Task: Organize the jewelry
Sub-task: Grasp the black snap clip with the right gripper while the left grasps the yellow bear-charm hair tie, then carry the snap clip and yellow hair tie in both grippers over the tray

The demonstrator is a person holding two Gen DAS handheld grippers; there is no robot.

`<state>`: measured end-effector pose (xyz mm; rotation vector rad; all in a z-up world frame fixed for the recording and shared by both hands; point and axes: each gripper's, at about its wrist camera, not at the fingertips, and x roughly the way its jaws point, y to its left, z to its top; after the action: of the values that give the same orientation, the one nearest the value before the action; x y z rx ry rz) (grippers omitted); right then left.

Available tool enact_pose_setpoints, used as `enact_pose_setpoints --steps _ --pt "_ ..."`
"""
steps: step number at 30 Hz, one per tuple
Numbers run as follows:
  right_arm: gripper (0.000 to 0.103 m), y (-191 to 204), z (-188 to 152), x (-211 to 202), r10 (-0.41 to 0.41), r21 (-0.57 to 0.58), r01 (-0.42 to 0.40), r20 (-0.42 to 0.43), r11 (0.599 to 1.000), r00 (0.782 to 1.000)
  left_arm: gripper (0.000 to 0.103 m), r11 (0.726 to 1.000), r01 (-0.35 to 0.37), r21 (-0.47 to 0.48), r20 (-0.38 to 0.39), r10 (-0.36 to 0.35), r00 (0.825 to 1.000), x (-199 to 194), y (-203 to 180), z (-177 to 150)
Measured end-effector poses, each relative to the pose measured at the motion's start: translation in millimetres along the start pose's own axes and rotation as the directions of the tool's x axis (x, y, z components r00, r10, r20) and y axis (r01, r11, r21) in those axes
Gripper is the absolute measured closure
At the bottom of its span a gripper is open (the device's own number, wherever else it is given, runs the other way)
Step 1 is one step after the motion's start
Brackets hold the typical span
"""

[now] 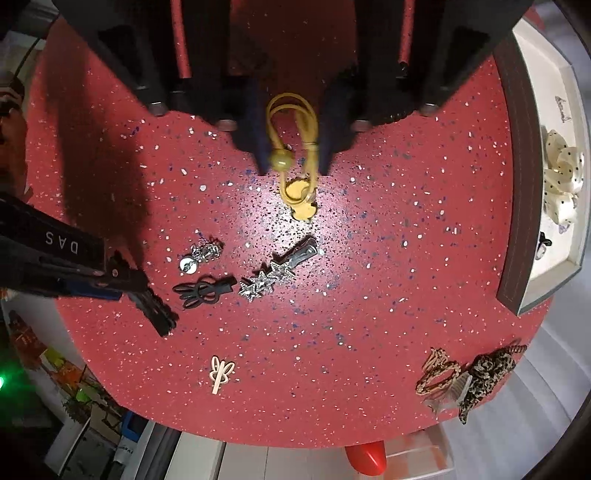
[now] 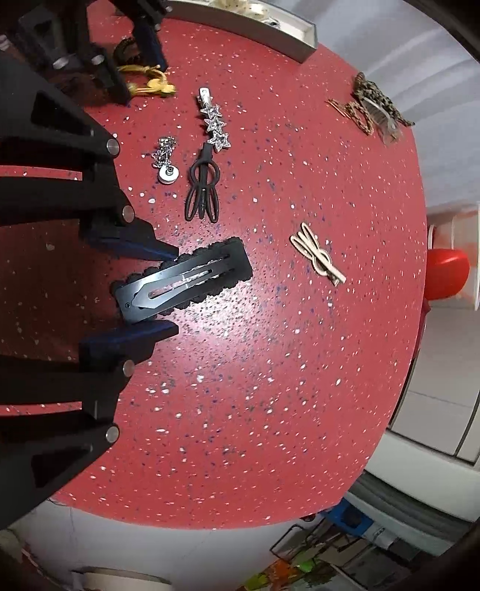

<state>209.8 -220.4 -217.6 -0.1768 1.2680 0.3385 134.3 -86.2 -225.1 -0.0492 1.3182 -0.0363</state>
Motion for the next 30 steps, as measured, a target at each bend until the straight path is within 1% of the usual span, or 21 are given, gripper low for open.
enact_pose_setpoints --steps 5,10,15,19,26,30 --pt "0.066 -14.3 -9.0 -7.4 0.037 0.090 -0.037 -0.007 0.995 0.999 0.085 0.998 0.058 -0.018 0.012 -0.058 0.998 -6.7 10.2 0.3" --pt "0.066 -27.3 -21.7 -20.0 0.086 0.186 -0.083 -0.007 0.979 0.996 0.085 0.997 0.078 -0.009 0.029 -0.078 0.997 -21.3 20.7 -0.7" --pt "0.066 -27.5 -37.5 -32.7 0.124 0.247 -0.117 -0.012 0.962 0.992 0.085 0.996 0.091 -0.007 0.049 -0.090 0.995 -37.0 24.9 -1.2" --pt "0.066 -23.8 -49.3 -45.9 0.147 0.274 -0.138 -0.012 0.952 0.989 0.085 0.995 0.097 0.001 0.063 -0.096 0.993 -54.7 32.9 -3.2" --pt "0.066 -12.2 -58.5 -67.5 0.165 0.296 -0.153 -0.014 0.943 0.986 0.085 0.994 0.105 0.004 0.078 -0.105 0.991 -75.7 37.1 -6.6" --pt "0.066 -2.1 -62.3 -80.8 0.168 0.297 -0.157 -0.013 0.942 0.986 0.085 0.994 0.107 -0.003 0.082 -0.107 0.991 -87.1 41.9 -14.8"
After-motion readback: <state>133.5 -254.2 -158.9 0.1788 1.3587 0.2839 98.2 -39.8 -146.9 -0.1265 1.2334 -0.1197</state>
